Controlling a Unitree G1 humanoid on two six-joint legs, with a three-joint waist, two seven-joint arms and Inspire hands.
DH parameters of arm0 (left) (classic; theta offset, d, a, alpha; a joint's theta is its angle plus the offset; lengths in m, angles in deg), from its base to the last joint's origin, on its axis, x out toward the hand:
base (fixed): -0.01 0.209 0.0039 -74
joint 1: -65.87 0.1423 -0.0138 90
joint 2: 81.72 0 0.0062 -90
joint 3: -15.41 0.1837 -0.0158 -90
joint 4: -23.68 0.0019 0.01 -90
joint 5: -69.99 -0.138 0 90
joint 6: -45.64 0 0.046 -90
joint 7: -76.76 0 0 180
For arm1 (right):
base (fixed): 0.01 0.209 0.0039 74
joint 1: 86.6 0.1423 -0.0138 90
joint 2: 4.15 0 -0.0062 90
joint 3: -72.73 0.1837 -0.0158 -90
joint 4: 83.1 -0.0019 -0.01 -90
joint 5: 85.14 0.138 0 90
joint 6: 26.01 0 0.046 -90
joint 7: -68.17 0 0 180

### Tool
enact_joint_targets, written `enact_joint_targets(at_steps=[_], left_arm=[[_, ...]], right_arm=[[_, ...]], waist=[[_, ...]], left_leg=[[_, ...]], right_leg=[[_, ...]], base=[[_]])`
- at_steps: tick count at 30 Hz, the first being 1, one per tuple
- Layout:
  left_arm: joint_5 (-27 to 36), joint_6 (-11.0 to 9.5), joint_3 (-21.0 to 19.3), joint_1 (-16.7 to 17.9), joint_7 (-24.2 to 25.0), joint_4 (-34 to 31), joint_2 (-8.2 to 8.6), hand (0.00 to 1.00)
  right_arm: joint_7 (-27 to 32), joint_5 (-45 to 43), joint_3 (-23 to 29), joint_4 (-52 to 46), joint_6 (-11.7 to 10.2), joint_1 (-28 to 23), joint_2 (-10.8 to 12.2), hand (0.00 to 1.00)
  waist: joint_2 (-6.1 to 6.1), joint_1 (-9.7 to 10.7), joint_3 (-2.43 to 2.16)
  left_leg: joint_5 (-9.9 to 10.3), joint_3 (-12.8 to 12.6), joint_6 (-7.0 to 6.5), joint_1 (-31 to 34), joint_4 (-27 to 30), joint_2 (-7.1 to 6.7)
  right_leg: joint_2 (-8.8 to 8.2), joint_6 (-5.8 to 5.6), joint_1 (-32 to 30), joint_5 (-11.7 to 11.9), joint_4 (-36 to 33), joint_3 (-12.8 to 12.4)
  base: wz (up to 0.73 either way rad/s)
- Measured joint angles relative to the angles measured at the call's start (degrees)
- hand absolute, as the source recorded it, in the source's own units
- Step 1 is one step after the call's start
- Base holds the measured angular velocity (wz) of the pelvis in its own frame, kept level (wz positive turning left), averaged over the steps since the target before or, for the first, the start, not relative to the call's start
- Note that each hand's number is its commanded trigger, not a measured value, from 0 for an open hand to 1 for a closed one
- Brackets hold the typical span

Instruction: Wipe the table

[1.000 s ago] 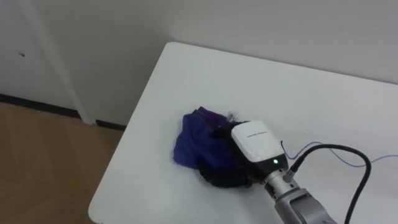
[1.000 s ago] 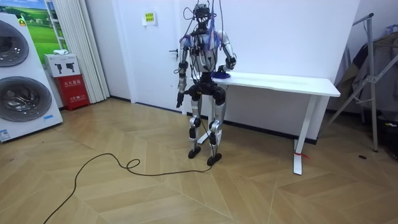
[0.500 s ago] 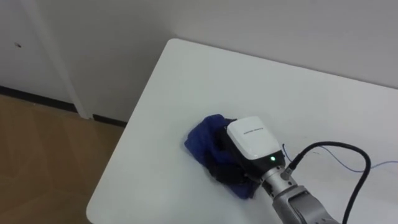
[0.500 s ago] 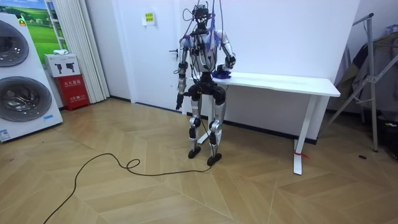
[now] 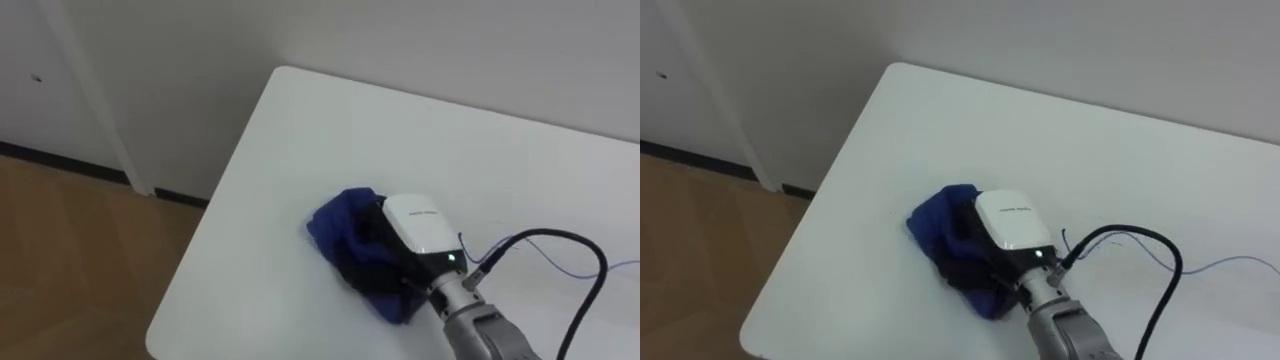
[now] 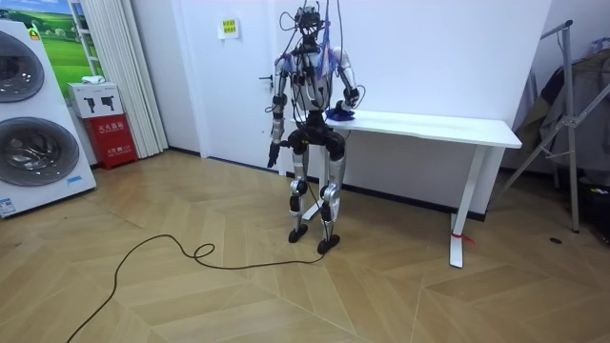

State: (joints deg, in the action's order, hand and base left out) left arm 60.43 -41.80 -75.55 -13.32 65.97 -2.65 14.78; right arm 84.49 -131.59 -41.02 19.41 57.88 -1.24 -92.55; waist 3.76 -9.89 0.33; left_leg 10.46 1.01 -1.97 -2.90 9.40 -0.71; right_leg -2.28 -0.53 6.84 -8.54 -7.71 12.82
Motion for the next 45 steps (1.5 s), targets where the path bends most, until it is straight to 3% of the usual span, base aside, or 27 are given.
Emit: enact_joint_targets(at_steps=[6, 11, 13, 17, 19, 22, 23, 24, 25, 35, 38, 42, 43, 45], left_arm=[[0.5, 1.1, -0.3, 1.1, -0.3, -2.4, 0.76, 0.0], [0.3, 2.2, -3.1, 4.0, 0.3, -5.5, 0.6, 0.0], [0.1, 2.3, -6.0, 6.6, 0.3, -6.4, 0.6, 0.0], [1.3, 2.5, -8.3, 10.1, 1.2, -7.7, -0.14, 0.0], [2.6, 2.5, -11.4, 10.8, 1.6, -7.7, -0.29, 0.0], [2.7, 2.3, -13.8, 10.9, 1.4, -7.7, -0.43, 0.0], [2.7, 2.3, -14.3, 10.9, 1.4, -7.6, -0.43, 0.0], [2.6, 2.3, -14.8, 11.2, 1.4, -7.6, -0.46, 0.0], [2.6, 2.3, -15.0, 10.8, 1.4, -7.8, -0.49, 0.0], [2.7, 2.1, -15.8, 6.6, -0.1, -8.2, -0.55, 0.0], [3.4, 2.2, -15.0, 5.3, -0.1, -8.1, -0.57, 0.0], [3.9, 2.2, -11.7, 4.3, -0.1, -7.2, -0.38, 0.0], [4.1, 2.2, -11.1, 3.7, -0.1, -7.2, -0.4, 0.0], [4.9, 2.2, -10.4, 3.2, -0.2, -6.9, -0.32, 0.0]], right_arm=[[0.7, 10.3, 2.8, 10.6, -1.3, 5.9, 1.2, 1.0], [2.8, 12.4, 14.5, 21.9, -1.4, 10.2, 0.8, 1.0], [4.3, 12.4, 21.8, 27.6, -1.0, 11.6, -0.9, 1.0], [7.3, 12.7, 28.6, 32.8, 0.0, 11.1, -4.9, 1.0], [8.9, 12.9, 32.1, 34.2, 0.0, 9.6, -6.7, 1.0], [10.2, 13.3, 35.2, 35.4, -0.1, 7.8, -7.6, 1.0], [10.2, 13.3, 35.6, 35.7, -0.1, 7.6, -7.6, 1.0], [10.3, 13.2, 37.0, 35.9, -0.2, 6.8, -7.6, 1.0], [10.5, 13.2, 38.5, 35.9, -0.3, 5.6, -7.6, 1.0], [12.9, 11.6, 40.9, 35.4, 0.9, 1.3, -7.4, 1.0], [12.2, 7.7, 38.5, 30.5, 5.6, 1.3, -6.1, 1.0], [8.3, 1.3, 29.3, 20.2, 11.0, 1.5, -4.5, 1.0], [6.7, -0.9, 25.9, 16.4, 12.0, 1.5, -4.1, 1.0], [4.6, -2.9, 21.3, 12.5, 12.3, 2.4, -3.0, 1.0]], waist=[[-0.94, 0.3, 0.09], [-0.82, 1.5, 0.05], [-0.76, 1.6, -0.03], [-0.47, 2.8, -0.21], [-0.1, 3.4, -0.45], [0.58, 4.4, -0.57], [0.52, 5.0, -0.7], [0.74, 5.4, -1.17], [0.82, 5.8, -1.17], [1.56, 6.9, -1.09], [1.22, 5.1, -0.96], [0.5, 2.7, -0.54], [0.46, 2.4, -0.24], [0.24, 1.5, -0.07]], left_leg=[[0.1, 0.3, -0.09, -0.4, 1.0, -0.05], [0.2, 2.9, -0.31, 0.9, 3.2, -0.86], [0.2, 3.3, -0.35, 1.2, 3.6, -1.05], [0.2, 3.9, -0.35, 1.4, 3.8, -1.35], [0.2, 3.9, -0.33, 1.2, 3.6, -1.66], [0.1, 3.8, -0.28, 0.4, 3.1, -1.78], [0.1, 3.8, -0.28, 0.3, 2.9, -1.79], [0.1, 3.8, -0.28, 0.0, 2.8, -1.78], [0.1, 3.7, -0.28, -0.3, 2.8, -1.78], [0.5, 3.0, -0.65, -2.0, 1.3, -1.75], [0.5, 2.0, -0.7, -2.1, 1.2, -1.66], [0.6, -0.5, -0.5, -1.7, 1.0, -0.91], [0.5, -0.5, -0.41, -1.5, 0.9, -0.84], [0.5, -0.6, -0.39, -1.4, 0.9, -0.82]], right_leg=[[-0.23, -0.15, 1.1, -0.1, 0.0, 0.3], [-0.78, -0.36, 1.8, -0.2, -0.1, 3.1], [-0.91, -0.44, 1.9, -0.3, -0.1, 3.5], [-1.12, -0.5, 2.0, -0.8, -0.1, 4.3], [-1.23, -0.4, 1.8, -1.3, -0.1, 4.3], [-1.22, -0.4, 2.2, -1.6, -0.1, 4.1], [-1.25, -0.42, 2.3, -1.7, -0.1, 4.2], [-1.28, -0.42, 2.3, -1.7, -0.1, 4.2], [-1.29, -0.42, 2.4, -1.7, -0.1, 4.2], [-1.65, -0.66, 4.0, -1.8, -0.2, 4.3], [-1.55, -0.69, 3.2, -1.8, -0.8, 3.3], [-1.11, -0.4, 1.3, -1.6, -1.7, 1.3], [-1.05, -0.4, 0.9, -1.6, -2.2, 1.3], [-1.03, -0.38, 0.7, -1.6, -2.2, 1.3]], base=[[0.04], [0.3], [0.12], [0.11], [0.0], [0.0], [0.0], [0.0], [-0.04], [-0.04], [-0.23], [-0.34], [-0.21], [0.0]])
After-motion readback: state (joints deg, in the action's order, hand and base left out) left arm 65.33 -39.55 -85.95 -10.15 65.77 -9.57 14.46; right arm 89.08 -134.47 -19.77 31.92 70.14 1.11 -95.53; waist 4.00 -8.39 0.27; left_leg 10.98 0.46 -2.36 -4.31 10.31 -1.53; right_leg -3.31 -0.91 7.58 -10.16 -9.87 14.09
